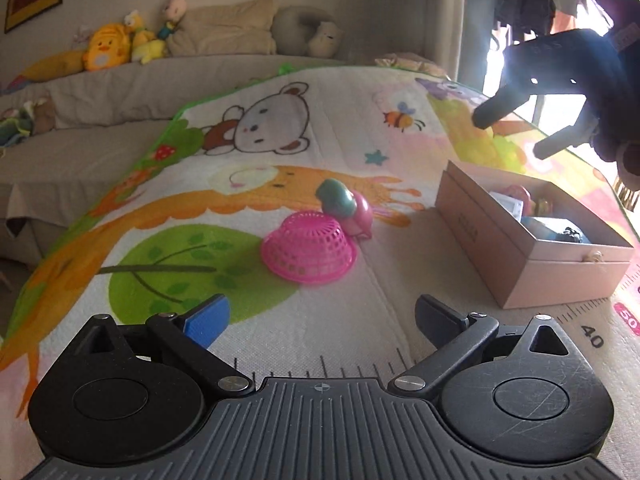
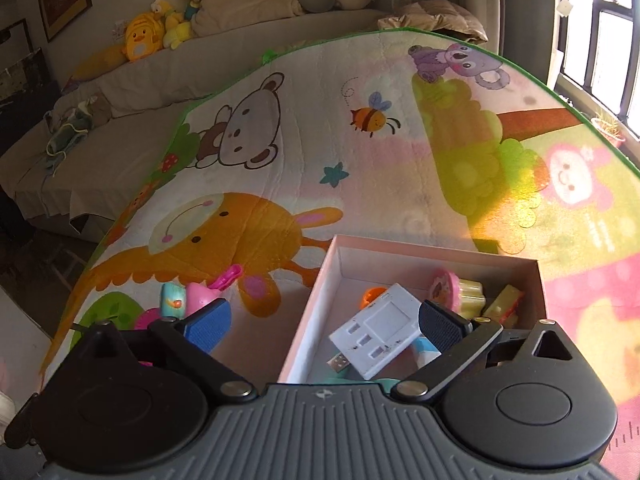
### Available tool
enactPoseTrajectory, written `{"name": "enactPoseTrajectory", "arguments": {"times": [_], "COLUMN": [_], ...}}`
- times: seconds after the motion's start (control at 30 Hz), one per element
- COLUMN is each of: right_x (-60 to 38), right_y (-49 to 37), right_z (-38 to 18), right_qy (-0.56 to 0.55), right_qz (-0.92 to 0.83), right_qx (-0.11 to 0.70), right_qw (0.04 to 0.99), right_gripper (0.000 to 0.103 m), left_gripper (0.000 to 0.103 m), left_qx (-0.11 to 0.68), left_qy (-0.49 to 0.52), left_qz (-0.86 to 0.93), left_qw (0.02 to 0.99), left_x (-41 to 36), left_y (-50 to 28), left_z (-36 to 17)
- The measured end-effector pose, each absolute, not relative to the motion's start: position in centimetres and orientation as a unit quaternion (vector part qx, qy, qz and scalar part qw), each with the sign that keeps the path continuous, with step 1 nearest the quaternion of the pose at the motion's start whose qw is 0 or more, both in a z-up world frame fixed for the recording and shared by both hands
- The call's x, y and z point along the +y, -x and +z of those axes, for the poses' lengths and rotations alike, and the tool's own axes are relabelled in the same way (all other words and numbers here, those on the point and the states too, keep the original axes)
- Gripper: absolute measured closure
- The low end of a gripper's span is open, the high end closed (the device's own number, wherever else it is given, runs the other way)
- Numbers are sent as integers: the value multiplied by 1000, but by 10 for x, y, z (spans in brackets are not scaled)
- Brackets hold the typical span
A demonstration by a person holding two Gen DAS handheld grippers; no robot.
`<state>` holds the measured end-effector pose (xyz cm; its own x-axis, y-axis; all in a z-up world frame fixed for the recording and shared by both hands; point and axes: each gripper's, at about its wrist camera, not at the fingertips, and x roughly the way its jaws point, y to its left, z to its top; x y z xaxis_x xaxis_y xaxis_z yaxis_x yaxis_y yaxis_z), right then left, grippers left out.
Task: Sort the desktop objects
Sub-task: 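Grasp the teal-and-pink bird toy with the right gripper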
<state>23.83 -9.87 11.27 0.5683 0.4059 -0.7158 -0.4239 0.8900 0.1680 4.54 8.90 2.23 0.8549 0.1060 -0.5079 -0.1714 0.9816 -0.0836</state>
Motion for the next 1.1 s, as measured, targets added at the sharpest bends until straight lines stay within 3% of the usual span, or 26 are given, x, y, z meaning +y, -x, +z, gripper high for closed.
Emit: {"name": "enactPoseTrajectory", "arguments": {"times": [0.1, 0.23, 0.4, 0.43, 0.47, 0.5, 0.83, 1.1], "right_x": [-50, 18, 56, 58, 59, 59, -19, -88], "right_y": [-245, -261, -282, -285, -287, -286, -194, -115], "right_z": [99, 64, 41, 37, 33, 30, 41, 53], "right_qy": [-2, 25, 54, 56, 59, 60, 83, 81], "right_qz": [265, 263, 239, 241, 249, 257, 312, 341], "right_qx": [432, 467, 458, 467, 482, 493, 500, 461], "right_qw": [862, 844, 855, 849, 838, 829, 804, 815], "right_gripper": [3, 21, 21, 28, 43, 47, 50, 51], "left_gripper": [1, 1, 1, 1, 1, 1, 1, 1], "left_qx": [255, 259, 263, 264, 264, 265, 189, 222], "left_qy": [67, 78, 85, 85, 85, 84, 137, 130], "left_qz": [90, 97, 97, 95, 93, 90, 53, 77], "left_qw": [960, 958, 956, 956, 956, 956, 971, 963], "left_x": [93, 101, 105, 105, 105, 105, 126, 122], "left_y": [-45, -46, -43, -42, -42, -41, -17, -23], "left_z": [23, 23, 23, 23, 24, 24, 49, 51]}}
